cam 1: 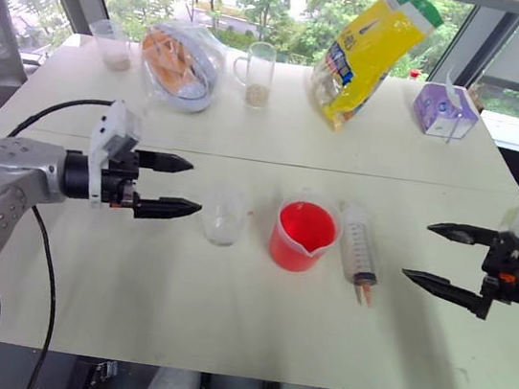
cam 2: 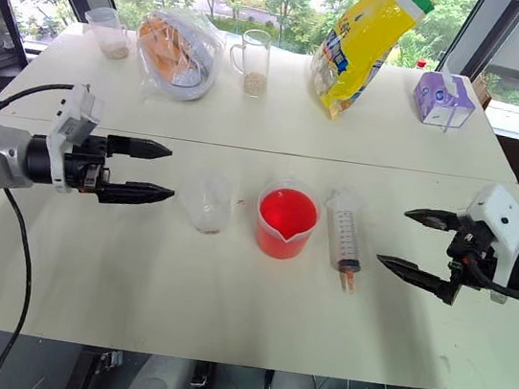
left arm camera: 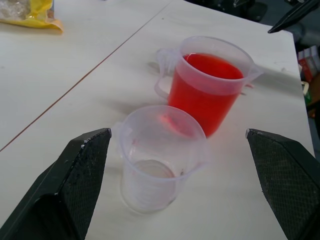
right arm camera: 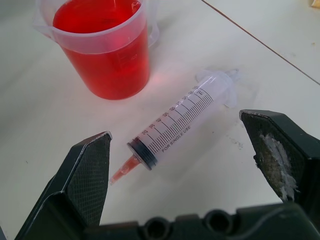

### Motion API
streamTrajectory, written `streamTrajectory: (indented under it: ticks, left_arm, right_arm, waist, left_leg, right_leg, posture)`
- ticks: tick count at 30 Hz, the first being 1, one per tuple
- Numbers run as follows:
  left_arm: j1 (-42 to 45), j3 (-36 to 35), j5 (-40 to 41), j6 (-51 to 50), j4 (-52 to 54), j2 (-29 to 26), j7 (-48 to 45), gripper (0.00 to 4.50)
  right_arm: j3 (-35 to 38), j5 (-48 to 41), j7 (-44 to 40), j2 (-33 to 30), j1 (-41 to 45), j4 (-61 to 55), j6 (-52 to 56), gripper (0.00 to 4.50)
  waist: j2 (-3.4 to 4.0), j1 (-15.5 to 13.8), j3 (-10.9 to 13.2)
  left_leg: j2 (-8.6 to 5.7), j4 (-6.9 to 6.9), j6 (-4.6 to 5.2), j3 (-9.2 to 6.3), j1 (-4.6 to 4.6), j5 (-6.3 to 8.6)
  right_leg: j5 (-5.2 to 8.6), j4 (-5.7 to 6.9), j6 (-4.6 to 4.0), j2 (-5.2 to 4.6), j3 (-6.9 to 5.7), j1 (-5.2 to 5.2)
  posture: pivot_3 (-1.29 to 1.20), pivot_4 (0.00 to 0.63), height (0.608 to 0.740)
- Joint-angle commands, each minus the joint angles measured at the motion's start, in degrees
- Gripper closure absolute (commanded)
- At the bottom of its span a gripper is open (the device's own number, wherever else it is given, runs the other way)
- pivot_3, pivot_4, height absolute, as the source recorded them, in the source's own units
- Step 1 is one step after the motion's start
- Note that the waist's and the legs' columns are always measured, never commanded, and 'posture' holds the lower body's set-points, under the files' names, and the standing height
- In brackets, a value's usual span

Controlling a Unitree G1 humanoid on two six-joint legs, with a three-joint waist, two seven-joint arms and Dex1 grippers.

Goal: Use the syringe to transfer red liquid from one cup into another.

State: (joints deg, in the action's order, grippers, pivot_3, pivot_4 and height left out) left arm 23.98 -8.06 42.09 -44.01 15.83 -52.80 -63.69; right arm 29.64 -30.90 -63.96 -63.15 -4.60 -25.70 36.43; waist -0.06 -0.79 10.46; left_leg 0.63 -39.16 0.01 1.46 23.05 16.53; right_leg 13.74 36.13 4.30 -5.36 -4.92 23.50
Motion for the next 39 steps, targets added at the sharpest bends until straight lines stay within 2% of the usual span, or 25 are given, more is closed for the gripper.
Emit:
streamTrajectory:
  ticks: [1,11,20,25,30,32,35,37,39]
  left_arm:
    - [-0.48,-2.31,1.46,-0.82,1.87,-1.87,-0.83,0.06]
    - [-1.76,-2.52,2.45,-0.29,3.53,-1.95,-0.82,0.06]
    - [-1.15,-1.15,1.48,1.06,3.06,-1.04,0.0,0.06]
    - [-0.09,-0.32,1.5,1.74,2.59,0.67,0.44,0.06]
    - [1.09,1.33,-0.1,2.88,1.74,2.44,0.33,0.06]
    - [1.62,1.71,-0.33,3.0,1.48,3.07,0.57,0.06]
    - [1.98,1.87,-0.58,3.25,1.34,3.92,0.99,0.06]
    - [2.05,1.99,-0.79,3.37,1.37,4.18,1.28,0.06]
    - [1.94,1.78,-0.69,3.3,1.47,4.25,1.45,0.06]
  right_arm:
    - [0.5,-1.64,0.48,-1.48,0.82,-3.03,2.25,0.0]
    - [-0.26,-3.09,1.17,-2.98,1.39,-5.87,6.72,0.0]
    - [-2.32,-0.41,0.81,-5.68,1.36,-4.22,6.65,0.0]
    - [-5.37,-2.62,3.49,-6.29,7.06,-1.7,11.45,0.0]
    - [-14.62,-3.1,8.16,-7.87,19.19,0.91,20.29,0.0]
    - [-21.2,-2.04,8.99,-9.54,24.99,1.98,25.38,0.0]
    - [-33.85,-1.18,11.11,-9.37,37.54,4.15,39.61,0.0]
    - [-40.28,-0.3,11.49,-8.15,44.0,5.97,44.65,0.0]
    - [-45.41,-0.26,13.01,-4.26,51.47,10.72,51.94,0.0]
  waist:
    - [0.0,0.02,0.0]
    - [0.0,-0.07,0.0]
    - [0.0,-0.01,0.0]
    - [0.0,0.06,0.0]
    - [-0.01,0.12,0.01]
    - [0.01,0.11,0.01]
    - [0.01,0.21,0.01]
    - [0.0,0.24,0.01]
    - [0.0,0.29,0.01]
  left_leg:
    - [0.0,0.0,0.0,0.0,-0.01,0.0]
    - [0.01,0.0,0.0,0.01,0.0,0.0]
    - [0.02,0.0,0.0,0.01,-0.01,0.0]
    - [0.02,0.0,0.0,0.04,-0.01,0.0]
    - [0.03,0.0,0.0,0.06,-0.03,0.0]
    - [0.04,0.0,0.0,0.07,-0.01,0.0]
    - [0.04,0.0,0.0,0.08,0.11,0.0]
    - [0.04,0.0,0.0,0.15,0.28,0.0]
    - [0.04,0.0,0.0,0.18,0.4,0.0]
  right_leg:
    - [0.0,0.0,0.0,0.0,0.01,0.0]
    - [0.01,-0.02,-0.02,0.0,0.02,0.0]
    - [0.02,-0.01,-0.03,0.01,0.02,0.01]
    - [0.02,-0.01,-0.04,0.0,0.03,0.01]
    - [0.01,0.01,-0.1,0.02,0.06,0.05]
    - [0.01,0.01,-0.1,0.02,0.06,0.09]
    - [0.03,0.0,-0.14,0.02,0.09,0.21]
    - [-0.03,0.04,-0.14,0.01,0.18,0.46]
    - [-0.05,0.07,-0.11,0.01,0.21,0.64]
  posture:
    - [0.0,0.15,0.74]
    - [0.0,0.15,0.74]
    - [0.0,0.15,0.74]
    - [0.0,0.15,0.74]
    - [0.0,0.15,0.74]
    - [0.0,0.15,0.74]
    - [0.0,0.15,0.74]
    - [0.0,0.15,0.74]
    - [0.0,0.15,0.74]
